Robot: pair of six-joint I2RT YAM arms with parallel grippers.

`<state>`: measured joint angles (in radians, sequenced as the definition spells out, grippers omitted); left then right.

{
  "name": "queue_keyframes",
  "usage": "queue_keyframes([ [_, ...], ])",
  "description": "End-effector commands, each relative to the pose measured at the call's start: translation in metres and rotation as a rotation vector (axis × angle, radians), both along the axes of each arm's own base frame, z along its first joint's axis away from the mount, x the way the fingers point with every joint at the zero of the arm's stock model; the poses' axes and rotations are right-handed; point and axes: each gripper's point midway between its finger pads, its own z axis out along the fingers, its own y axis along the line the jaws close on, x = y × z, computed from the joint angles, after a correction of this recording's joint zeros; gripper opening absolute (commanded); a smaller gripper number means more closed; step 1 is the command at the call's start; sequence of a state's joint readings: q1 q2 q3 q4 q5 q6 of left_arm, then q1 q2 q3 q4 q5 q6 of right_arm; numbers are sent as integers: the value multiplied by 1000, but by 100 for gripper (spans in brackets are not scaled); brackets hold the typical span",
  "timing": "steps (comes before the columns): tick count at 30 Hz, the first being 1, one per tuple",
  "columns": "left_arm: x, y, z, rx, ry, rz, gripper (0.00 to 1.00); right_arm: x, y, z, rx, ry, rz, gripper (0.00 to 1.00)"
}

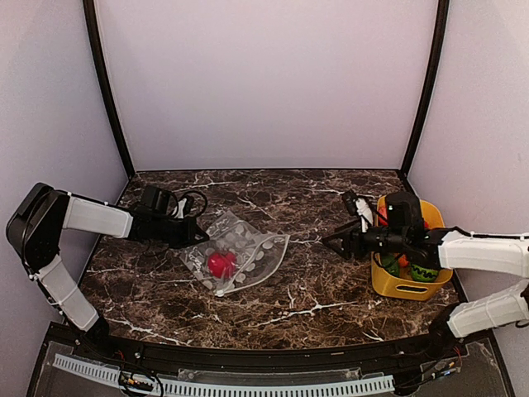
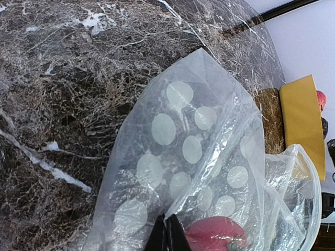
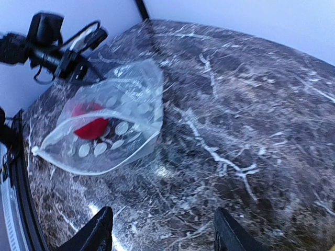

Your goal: Open the zip-top bag and remove the fake food

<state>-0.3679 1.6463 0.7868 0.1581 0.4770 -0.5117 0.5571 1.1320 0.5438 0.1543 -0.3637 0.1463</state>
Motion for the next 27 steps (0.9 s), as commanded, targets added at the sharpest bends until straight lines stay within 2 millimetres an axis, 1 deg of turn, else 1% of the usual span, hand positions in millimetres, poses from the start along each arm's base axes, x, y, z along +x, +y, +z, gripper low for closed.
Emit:
queue_keyframes([
  [1, 4, -2, 13, -30, -21, -1, 1, -7, 55, 1, 34, -84, 170, 61],
  [3, 3, -2, 14, -31, -22, -2, 1, -10, 77, -4, 24, -102, 231, 61],
  [7, 1, -1, 15, -36, -18, -1, 1, -14, 117, -14, 21, -132, 334, 60],
  [9, -1, -1, 14, -37, -16, 0, 1, -15, 134, -19, 14, -147, 373, 59],
  [10, -1, 0, 15, -36, -19, 2, 1, -13, 144, -18, 18, -157, 387, 59],
  [12, -2, 1, 13, -32, -16, 3, 1, -13, 159, -24, 19, -155, 411, 58],
  [13, -2, 1, 13, -30, -17, 3, 1, -12, 164, -33, 15, -146, 419, 57],
  [17, -2, 2, 12, -18, -14, 3, 1, -11, 179, -47, 39, -158, 446, 55],
  [23, -4, 4, 7, -8, -4, 10, 1, -19, 199, -70, 34, -153, 484, 53],
  [25, -7, 6, 3, -6, 6, 16, 1, -20, 205, -75, 37, -159, 488, 54],
  [27, -10, 6, -2, -8, 19, 21, 1, -19, 214, -79, 33, -171, 499, 58],
])
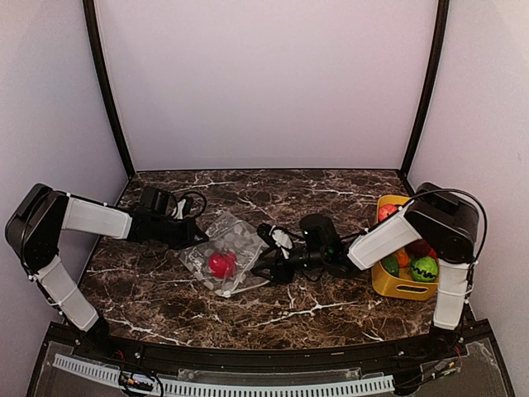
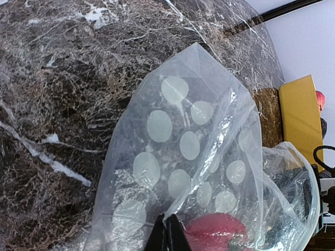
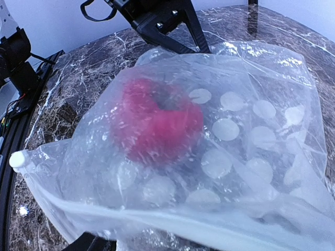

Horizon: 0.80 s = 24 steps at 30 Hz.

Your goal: Open the zip-top bag and remove the fake food

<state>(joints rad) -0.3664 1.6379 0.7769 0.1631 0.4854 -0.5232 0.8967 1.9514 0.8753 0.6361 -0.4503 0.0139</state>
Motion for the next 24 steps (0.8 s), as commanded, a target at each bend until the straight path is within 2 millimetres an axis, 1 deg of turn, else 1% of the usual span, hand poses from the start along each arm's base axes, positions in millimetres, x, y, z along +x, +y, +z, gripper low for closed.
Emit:
queue_keyframes([
  [1, -10, 6, -6, 4, 22, 19, 1, 2, 28, 13, 67, -84, 41, 59],
  [6, -20, 5, -15, 12, 43, 25, 1, 1, 50, 3, 74, -94, 79, 68],
  [9, -26, 0, -19, 10, 50, 22, 1, 0, 59, -2, 75, -98, 91, 73],
  [12, -31, -6, -23, 8, 60, 14, 1, 0, 67, -1, 84, -110, 101, 79],
  [21, -36, -34, -29, -1, 73, -25, 1, 1, 87, -7, 80, -100, 118, 88],
  [24, -40, -44, -31, -10, 84, -34, 1, 4, 93, -10, 73, -96, 107, 87],
])
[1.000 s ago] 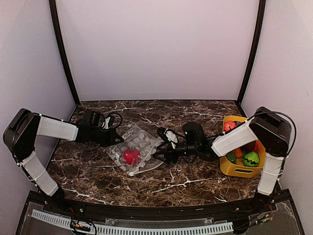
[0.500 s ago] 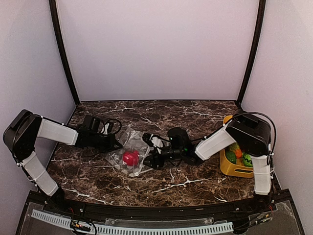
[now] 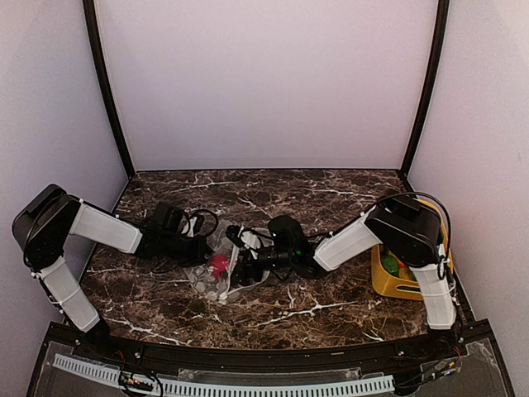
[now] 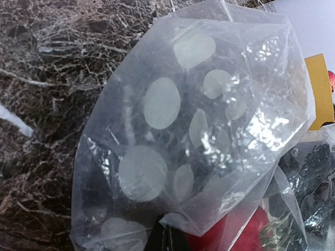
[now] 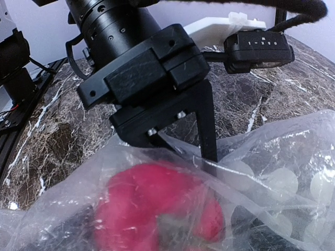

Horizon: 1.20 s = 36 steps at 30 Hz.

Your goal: Open the zip-top bag and remove the fake food

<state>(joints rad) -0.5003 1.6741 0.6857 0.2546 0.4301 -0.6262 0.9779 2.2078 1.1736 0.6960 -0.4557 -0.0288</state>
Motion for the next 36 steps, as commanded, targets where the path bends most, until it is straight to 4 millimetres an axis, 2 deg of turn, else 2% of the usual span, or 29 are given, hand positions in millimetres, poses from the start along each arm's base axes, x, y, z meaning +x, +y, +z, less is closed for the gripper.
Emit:
queue_keyframes([
  [1, 1, -15, 4, -28, 5, -1, 1, -1, 13, -7, -12, 1, -2, 87],
  [5, 1, -19, 5, -39, 4, 0, 1, 5, 17, -17, -39, 4, -22, 83],
  [9, 2, -18, 6, -24, -4, -5, 1, 4, 14, -24, -57, 9, -27, 76],
  [15, 9, -9, 8, 8, -21, 14, 1, -5, -2, -5, -43, 6, -30, 52],
  [17, 13, -4, 9, 7, -24, 29, 1, -9, -8, 5, -33, 3, -35, 47],
  [21, 20, 9, 10, 15, -27, 68, 1, -16, -23, 23, -12, -2, -51, 46],
  [28, 28, 30, 10, 46, -33, 122, 1, -26, -45, 35, -23, 4, -68, 43],
  [36, 34, 34, 12, 37, -43, 134, 1, -35, -78, 68, -23, 21, -93, 43],
])
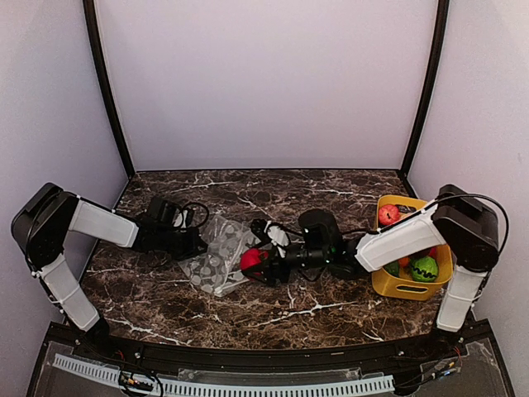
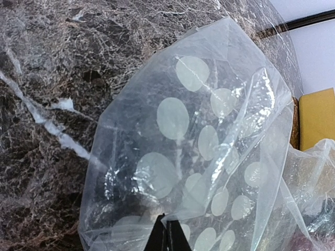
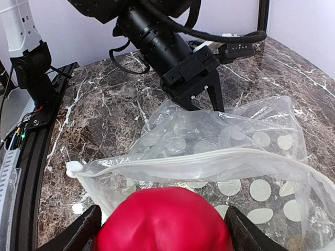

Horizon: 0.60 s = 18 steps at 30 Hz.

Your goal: Open the zip-top bag and remove the fake food

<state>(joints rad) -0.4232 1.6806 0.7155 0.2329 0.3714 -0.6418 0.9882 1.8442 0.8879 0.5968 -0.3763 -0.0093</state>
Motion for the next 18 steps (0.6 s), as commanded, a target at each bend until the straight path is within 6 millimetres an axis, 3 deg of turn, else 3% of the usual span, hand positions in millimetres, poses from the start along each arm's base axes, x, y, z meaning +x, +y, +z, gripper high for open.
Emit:
queue_keyframes([
  [1, 5, 5, 12, 3, -32, 8, 1, 0, -23, 23, 14, 33, -38, 43],
  [7, 7, 3, 14, -26, -44, 5, 1, 27, -76, 63, 54, 67, -200, 43],
  [11, 7, 4, 12, -28, -42, 3, 1, 49, -130, 92, 50, 46, -406, 43],
  [18, 9, -1, 10, -73, -35, 1, 1, 65, -235, 94, 49, 166, -736, 43],
])
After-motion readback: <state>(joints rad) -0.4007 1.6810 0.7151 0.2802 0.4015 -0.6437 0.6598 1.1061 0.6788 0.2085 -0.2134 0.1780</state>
